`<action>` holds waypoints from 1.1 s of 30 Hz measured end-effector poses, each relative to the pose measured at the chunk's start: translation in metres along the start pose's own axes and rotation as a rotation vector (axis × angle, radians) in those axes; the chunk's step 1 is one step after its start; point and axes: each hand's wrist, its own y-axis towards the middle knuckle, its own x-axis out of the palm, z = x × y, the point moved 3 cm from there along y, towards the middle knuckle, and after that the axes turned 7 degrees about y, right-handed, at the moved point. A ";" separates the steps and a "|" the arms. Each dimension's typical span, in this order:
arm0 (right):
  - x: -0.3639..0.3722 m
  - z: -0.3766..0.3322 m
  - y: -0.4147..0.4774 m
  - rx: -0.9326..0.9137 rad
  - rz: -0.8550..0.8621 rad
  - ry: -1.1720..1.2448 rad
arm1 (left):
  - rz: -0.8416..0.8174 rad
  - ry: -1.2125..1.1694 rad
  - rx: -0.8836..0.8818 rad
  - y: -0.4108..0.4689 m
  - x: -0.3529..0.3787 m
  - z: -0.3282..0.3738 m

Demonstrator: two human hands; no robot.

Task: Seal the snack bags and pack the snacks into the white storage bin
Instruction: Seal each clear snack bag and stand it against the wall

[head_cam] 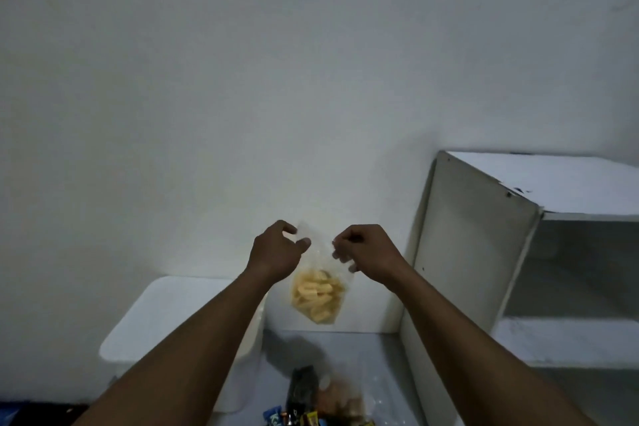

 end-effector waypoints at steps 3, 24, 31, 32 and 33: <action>0.001 -0.015 -0.004 -0.017 -0.007 0.009 | -0.030 -0.198 -0.099 -0.003 -0.008 0.016; 0.006 -0.019 -0.012 -0.015 0.191 -0.139 | -0.394 -0.034 0.158 -0.001 -0.031 0.060; -0.004 -0.033 -0.015 -0.076 0.176 0.082 | -0.371 0.004 0.245 0.002 -0.049 0.060; -0.005 -0.036 -0.016 -0.074 0.176 0.111 | -0.373 0.020 0.261 0.002 -0.052 0.059; -0.007 -0.039 -0.016 -0.069 0.174 0.130 | -0.374 0.042 0.279 0.002 -0.054 0.058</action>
